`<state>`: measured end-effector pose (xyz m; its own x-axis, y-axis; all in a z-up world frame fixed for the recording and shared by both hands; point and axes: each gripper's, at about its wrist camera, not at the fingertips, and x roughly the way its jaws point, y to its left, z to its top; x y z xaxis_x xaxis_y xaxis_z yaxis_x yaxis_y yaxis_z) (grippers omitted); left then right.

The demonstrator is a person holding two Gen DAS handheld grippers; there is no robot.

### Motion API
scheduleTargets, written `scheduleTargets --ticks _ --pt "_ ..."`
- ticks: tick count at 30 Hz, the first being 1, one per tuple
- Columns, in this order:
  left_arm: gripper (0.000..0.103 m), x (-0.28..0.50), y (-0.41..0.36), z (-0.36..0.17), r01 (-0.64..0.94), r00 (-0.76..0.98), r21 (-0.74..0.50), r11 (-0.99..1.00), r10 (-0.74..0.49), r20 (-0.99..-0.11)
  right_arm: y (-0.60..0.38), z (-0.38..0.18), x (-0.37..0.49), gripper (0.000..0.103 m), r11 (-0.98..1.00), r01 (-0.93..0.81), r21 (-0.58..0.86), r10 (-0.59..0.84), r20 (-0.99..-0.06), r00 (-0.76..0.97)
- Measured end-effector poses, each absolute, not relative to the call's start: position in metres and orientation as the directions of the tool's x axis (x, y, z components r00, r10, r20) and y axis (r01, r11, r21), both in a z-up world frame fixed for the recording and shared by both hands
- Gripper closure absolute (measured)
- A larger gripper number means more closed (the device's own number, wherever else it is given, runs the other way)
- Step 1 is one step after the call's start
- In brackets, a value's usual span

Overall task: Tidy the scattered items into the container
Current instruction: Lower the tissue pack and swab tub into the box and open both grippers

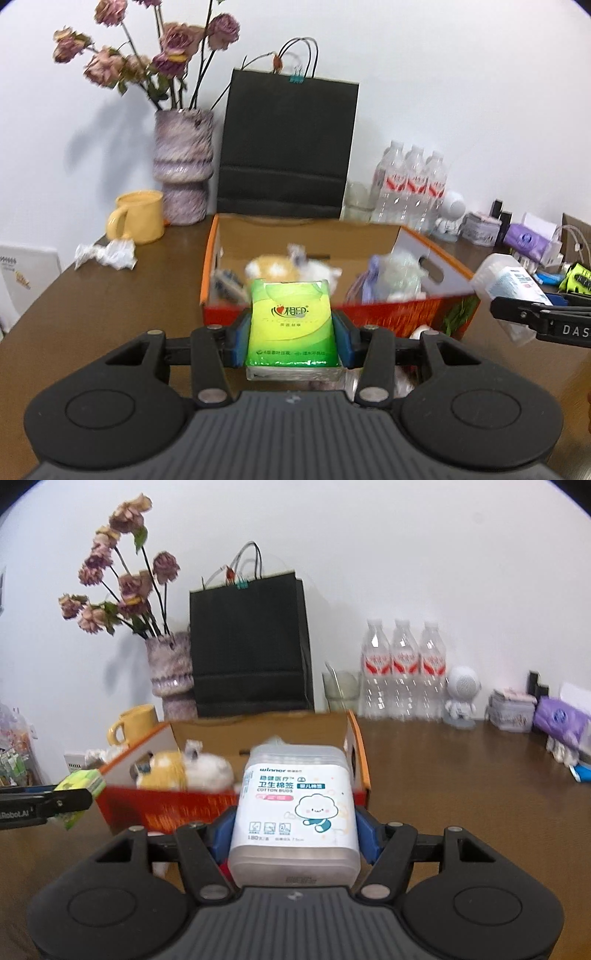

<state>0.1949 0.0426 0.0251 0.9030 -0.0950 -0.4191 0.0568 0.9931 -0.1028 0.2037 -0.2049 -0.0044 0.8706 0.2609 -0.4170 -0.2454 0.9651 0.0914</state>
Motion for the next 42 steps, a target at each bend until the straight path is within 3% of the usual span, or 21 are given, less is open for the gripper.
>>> scheduleTargets --ticks 10,20,29,30,31,32,34,35,42 --pt "0.057 0.280 0.047 0.047 0.038 0.917 -0.115 0.993 -0.080 -0.392 -0.187 0.016 0.296 0.039 0.960 -0.261 0.097 0.277 -0.420 0.864" --pt "0.057 0.362 0.064 0.027 0.002 0.878 -0.147 0.989 -0.072 -0.474 -0.166 -0.007 0.388 0.039 0.960 -0.258 0.105 0.275 -0.503 0.820" --pt "0.056 0.387 0.065 0.015 -0.004 0.853 -0.132 0.991 -0.066 -0.518 -0.162 -0.018 0.414 0.039 0.963 -0.251 0.101 0.264 -0.552 0.791" --pt "0.054 0.388 0.065 0.015 -0.006 0.849 -0.127 0.992 -0.063 -0.525 -0.162 -0.018 0.415 0.039 0.961 -0.257 0.101 0.268 -0.557 0.786" --pt "0.040 0.389 0.063 0.014 -0.009 0.843 -0.119 0.993 -0.057 -0.535 -0.162 -0.018 0.414 0.038 0.959 -0.263 0.101 0.273 -0.561 0.781" --pt "0.019 0.389 0.062 0.014 -0.015 0.842 -0.113 0.993 -0.049 -0.538 -0.162 -0.017 0.414 0.025 0.959 -0.265 0.099 0.274 -0.565 0.779" --pt "0.005 0.386 0.058 0.016 -0.018 0.849 -0.092 0.996 -0.033 -0.528 -0.160 -0.015 0.411 0.003 0.963 -0.257 0.082 0.257 -0.565 0.784" --pt "0.000 0.386 0.056 0.017 -0.016 0.851 -0.078 0.997 -0.027 -0.524 -0.159 -0.014 0.409 0.002 0.965 -0.254 0.070 0.249 -0.558 0.792" --pt "0.000 0.383 0.046 0.018 -0.011 0.851 -0.035 0.999 -0.009 -0.525 -0.158 -0.010 0.406 0.001 0.967 -0.248 0.062 0.239 -0.564 0.791"
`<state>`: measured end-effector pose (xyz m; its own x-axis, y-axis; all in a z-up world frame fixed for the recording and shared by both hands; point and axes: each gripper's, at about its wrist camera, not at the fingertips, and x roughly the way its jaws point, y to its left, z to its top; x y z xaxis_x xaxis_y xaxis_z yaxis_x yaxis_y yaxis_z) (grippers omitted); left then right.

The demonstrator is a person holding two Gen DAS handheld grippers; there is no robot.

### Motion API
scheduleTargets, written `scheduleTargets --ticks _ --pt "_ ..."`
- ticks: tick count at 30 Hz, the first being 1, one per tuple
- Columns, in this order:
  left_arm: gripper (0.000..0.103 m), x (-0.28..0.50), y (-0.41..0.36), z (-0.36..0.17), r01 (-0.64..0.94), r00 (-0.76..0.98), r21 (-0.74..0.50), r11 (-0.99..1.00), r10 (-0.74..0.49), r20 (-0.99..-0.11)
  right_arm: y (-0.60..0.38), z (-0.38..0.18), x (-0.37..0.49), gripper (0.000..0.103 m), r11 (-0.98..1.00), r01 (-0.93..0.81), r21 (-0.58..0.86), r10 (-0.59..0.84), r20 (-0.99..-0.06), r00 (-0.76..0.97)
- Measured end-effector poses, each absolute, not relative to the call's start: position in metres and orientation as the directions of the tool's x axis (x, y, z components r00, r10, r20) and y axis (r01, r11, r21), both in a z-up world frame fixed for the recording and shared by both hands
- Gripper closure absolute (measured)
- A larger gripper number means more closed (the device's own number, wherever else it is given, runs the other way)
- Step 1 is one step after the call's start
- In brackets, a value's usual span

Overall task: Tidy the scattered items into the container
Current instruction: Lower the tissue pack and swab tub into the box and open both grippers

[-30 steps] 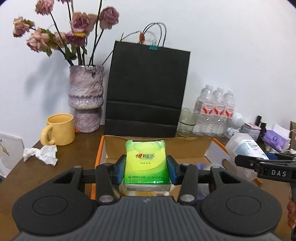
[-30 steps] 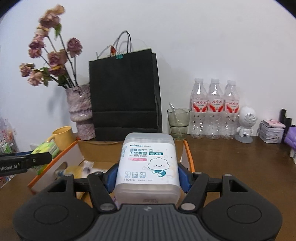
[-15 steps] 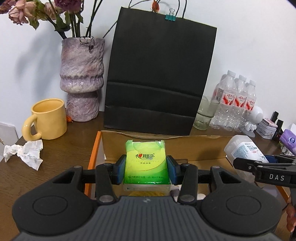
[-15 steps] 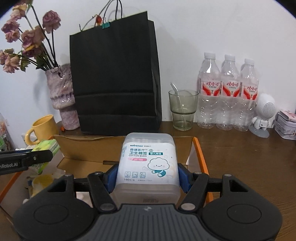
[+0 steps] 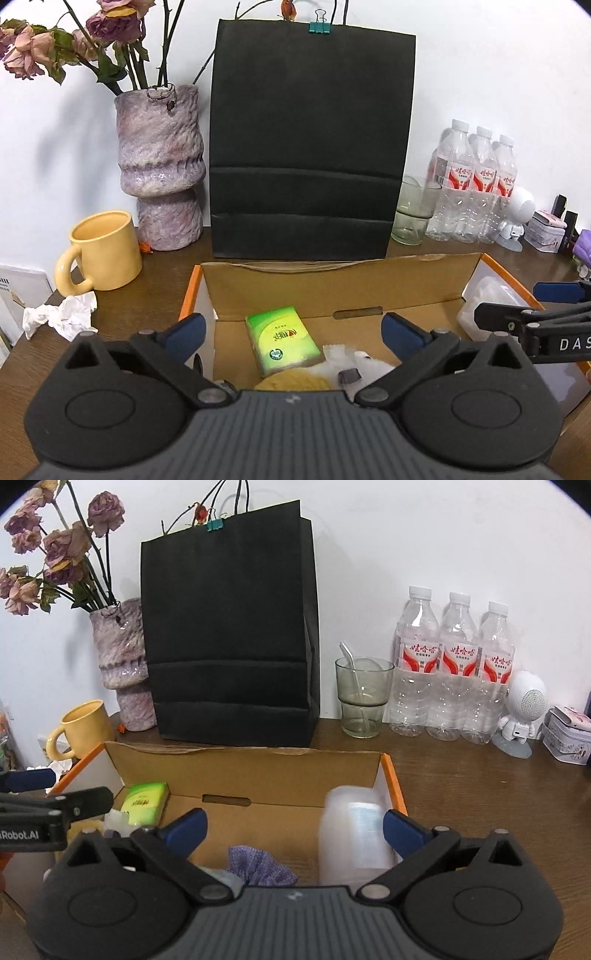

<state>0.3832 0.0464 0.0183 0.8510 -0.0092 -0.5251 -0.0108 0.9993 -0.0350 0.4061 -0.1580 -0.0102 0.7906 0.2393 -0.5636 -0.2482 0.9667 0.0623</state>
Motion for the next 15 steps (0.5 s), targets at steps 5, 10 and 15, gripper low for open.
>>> scheduleTargets --ticks 5,10,15 --pt "0.000 0.3844 0.0457 0.0169 -0.010 0.847 -0.033 0.999 -0.009 -0.531 -0.1570 -0.0103 0.4058 0.001 0.967 -0.246 0.059 0.235 -0.567 0.789" --pt "0.000 0.3838 0.0438 0.0164 0.000 0.846 -0.028 1.000 -0.015 -0.532 -0.1551 -0.0107 0.4053 0.001 0.967 -0.250 0.055 0.236 -0.571 0.786" --pt "0.000 0.3779 0.0429 0.0185 -0.005 0.851 -0.038 0.999 -0.016 -0.525 -0.1552 -0.0087 0.4003 0.001 0.967 -0.247 0.053 0.233 -0.568 0.790"
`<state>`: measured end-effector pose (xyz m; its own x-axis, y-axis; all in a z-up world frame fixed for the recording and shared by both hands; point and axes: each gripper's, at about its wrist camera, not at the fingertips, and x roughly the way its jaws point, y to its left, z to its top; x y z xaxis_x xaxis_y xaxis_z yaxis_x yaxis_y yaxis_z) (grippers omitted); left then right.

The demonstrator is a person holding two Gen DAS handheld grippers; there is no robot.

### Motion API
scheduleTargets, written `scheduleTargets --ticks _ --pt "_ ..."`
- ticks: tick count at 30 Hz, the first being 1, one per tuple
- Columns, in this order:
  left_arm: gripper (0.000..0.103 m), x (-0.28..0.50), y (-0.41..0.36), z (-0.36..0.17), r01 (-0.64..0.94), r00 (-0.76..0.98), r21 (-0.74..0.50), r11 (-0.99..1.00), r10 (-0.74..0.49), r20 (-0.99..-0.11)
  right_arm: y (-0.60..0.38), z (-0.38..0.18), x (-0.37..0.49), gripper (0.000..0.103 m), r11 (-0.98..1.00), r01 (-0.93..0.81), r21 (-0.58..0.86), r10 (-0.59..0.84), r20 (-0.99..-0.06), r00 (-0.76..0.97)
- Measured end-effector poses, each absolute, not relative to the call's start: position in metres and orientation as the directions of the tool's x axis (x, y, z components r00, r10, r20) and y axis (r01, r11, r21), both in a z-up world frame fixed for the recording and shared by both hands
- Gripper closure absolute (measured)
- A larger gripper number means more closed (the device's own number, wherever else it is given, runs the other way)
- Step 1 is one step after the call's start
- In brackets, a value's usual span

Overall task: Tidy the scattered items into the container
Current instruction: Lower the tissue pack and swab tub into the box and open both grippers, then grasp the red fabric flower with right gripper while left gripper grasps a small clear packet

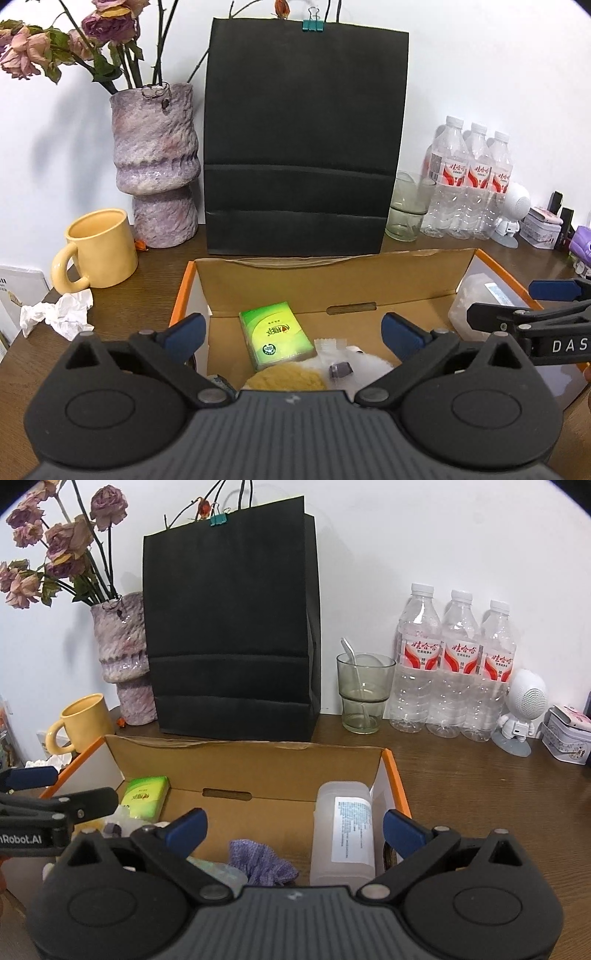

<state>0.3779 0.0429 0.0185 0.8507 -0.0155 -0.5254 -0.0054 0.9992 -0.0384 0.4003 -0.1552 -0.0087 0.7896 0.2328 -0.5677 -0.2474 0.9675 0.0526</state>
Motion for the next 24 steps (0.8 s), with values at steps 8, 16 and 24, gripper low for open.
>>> scheduleTargets --ticks 8,16,24 --pt "0.000 0.336 0.046 0.033 -0.019 0.876 -0.062 0.998 -0.013 -0.482 -0.165 0.012 0.358 0.001 0.971 -0.226 0.078 0.234 -0.504 0.831" --pt "0.000 0.279 0.043 0.036 -0.002 0.887 -0.053 0.999 -0.023 -0.462 -0.180 0.023 0.296 0.001 0.968 -0.242 0.066 0.244 -0.462 0.853" --pt "0.000 0.233 0.044 0.011 -0.004 0.870 -0.094 0.996 -0.043 -0.491 -0.186 -0.004 0.246 0.001 0.960 -0.264 0.095 0.276 -0.489 0.827"
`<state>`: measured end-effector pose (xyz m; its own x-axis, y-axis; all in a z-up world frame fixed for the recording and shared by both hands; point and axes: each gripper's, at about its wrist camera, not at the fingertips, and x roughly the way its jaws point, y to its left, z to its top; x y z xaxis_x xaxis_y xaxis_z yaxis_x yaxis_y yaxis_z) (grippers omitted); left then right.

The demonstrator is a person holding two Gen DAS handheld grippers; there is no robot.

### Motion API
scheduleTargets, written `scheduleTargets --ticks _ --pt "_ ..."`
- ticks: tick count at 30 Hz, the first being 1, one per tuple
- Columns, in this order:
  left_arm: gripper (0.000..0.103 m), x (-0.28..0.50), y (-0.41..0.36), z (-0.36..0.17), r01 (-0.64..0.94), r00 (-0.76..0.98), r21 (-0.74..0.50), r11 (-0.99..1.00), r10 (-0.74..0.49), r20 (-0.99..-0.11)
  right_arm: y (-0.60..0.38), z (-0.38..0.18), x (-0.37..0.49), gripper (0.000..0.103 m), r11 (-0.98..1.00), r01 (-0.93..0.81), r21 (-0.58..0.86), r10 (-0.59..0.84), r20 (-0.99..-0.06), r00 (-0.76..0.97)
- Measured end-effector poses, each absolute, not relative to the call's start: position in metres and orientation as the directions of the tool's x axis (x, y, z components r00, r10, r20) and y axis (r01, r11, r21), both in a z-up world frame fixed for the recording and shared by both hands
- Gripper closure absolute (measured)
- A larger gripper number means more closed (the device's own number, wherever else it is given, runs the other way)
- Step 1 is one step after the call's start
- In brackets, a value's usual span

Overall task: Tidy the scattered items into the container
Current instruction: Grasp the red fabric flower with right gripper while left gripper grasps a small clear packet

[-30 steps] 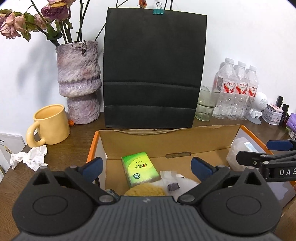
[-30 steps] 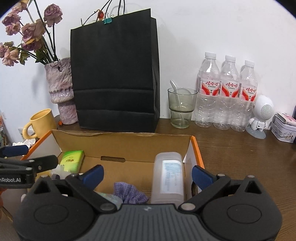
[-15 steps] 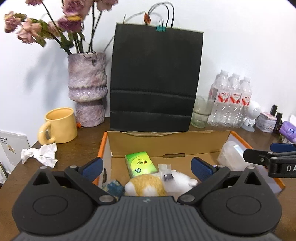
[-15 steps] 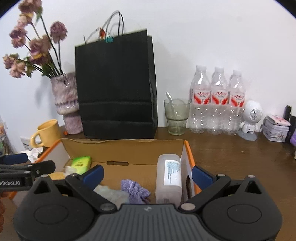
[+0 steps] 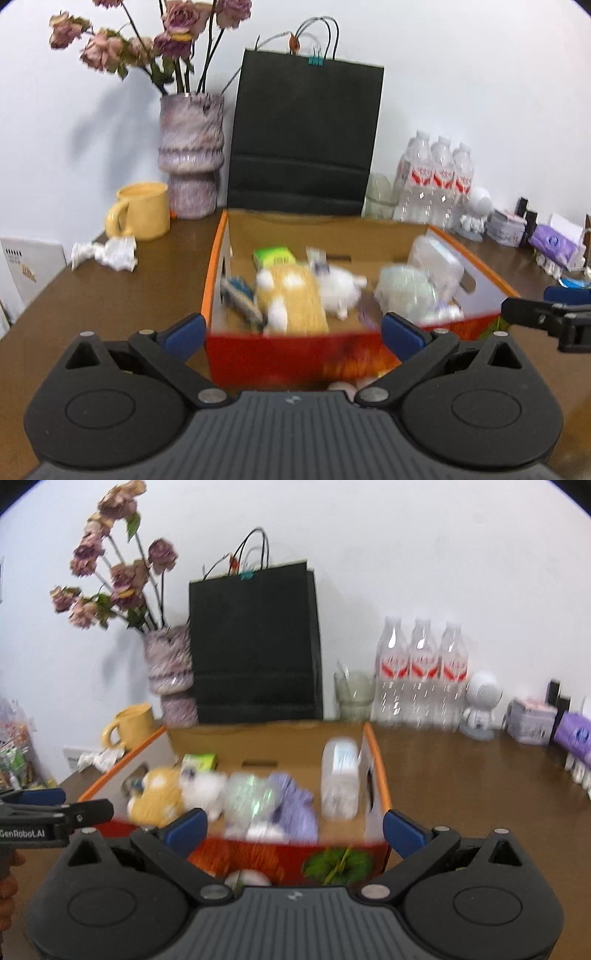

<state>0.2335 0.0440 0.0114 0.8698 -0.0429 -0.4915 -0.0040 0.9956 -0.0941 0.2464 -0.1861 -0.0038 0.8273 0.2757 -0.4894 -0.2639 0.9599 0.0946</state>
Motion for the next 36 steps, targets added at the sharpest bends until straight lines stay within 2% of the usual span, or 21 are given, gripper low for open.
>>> scheduleTargets --ticks 5,9,14,20,22,24,25,26,27,29,30,32,36 --pt "0.001 0.228 0.038 -0.015 0.005 0.832 -0.109 0.994 -0.064 -0.550 -0.173 -0.036 0.240 0.002 0.955 -0.286 0.082 0.282 -0.560 0.779" --pt "0.004 0.232 0.030 -0.028 0.020 0.810 -0.073 0.997 -0.059 -0.584 -0.160 -0.046 0.242 0.003 0.952 -0.305 0.039 0.270 -0.579 0.769" --pt "0.015 0.236 0.030 -0.036 0.027 0.793 -0.070 0.997 -0.064 -0.606 -0.152 -0.057 0.247 0.009 0.949 -0.314 0.016 0.261 -0.595 0.760" --pt "0.024 0.240 0.029 -0.040 0.044 0.782 -0.073 0.996 -0.080 -0.618 -0.148 -0.063 0.251 0.011 0.945 -0.325 0.020 0.272 -0.600 0.753" --pt "0.027 0.240 0.028 -0.042 0.057 0.777 -0.079 0.995 -0.094 -0.622 -0.148 -0.064 0.251 0.017 0.944 -0.330 0.025 0.278 -0.601 0.750" --pt "0.033 0.240 0.027 -0.042 0.064 0.780 -0.071 0.995 -0.094 -0.618 -0.150 -0.063 0.251 0.026 0.942 -0.334 0.039 0.290 -0.600 0.746" --pt "0.039 0.239 0.027 -0.042 0.067 0.782 -0.066 0.996 -0.094 -0.616 -0.151 -0.063 0.251 0.034 0.941 -0.336 0.048 0.296 -0.600 0.743" --pt "0.051 0.239 0.027 -0.042 0.072 0.784 -0.059 0.996 -0.093 -0.614 -0.152 -0.064 0.251 0.045 0.939 -0.339 0.057 0.303 -0.601 0.739" --pt "0.058 0.238 0.027 -0.042 0.076 0.785 -0.048 0.996 -0.090 -0.612 -0.153 -0.064 0.251 0.051 0.937 -0.344 0.067 0.312 -0.604 0.733" --pt "0.076 0.237 0.025 -0.042 0.096 0.787 -0.017 0.995 -0.087 -0.611 -0.153 -0.064 0.249 0.053 0.935 -0.347 0.070 0.316 -0.607 0.729" --pt "0.081 0.236 0.025 -0.042 0.109 0.786 -0.011 0.994 -0.093 -0.611 -0.153 -0.064 0.248 0.054 0.935 -0.349 0.066 0.316 -0.605 0.731" --pt "0.085 0.234 0.026 -0.041 0.123 0.786 -0.013 0.992 -0.105 -0.610 -0.154 -0.062 0.244 0.055 0.930 -0.361 0.067 0.328 -0.596 0.733" --pt "0.086 0.233 0.028 -0.041 0.115 0.791 -0.014 0.993 -0.100 -0.603 -0.156 -0.060 0.241 0.056 0.929 -0.364 0.069 0.333 -0.586 0.739"
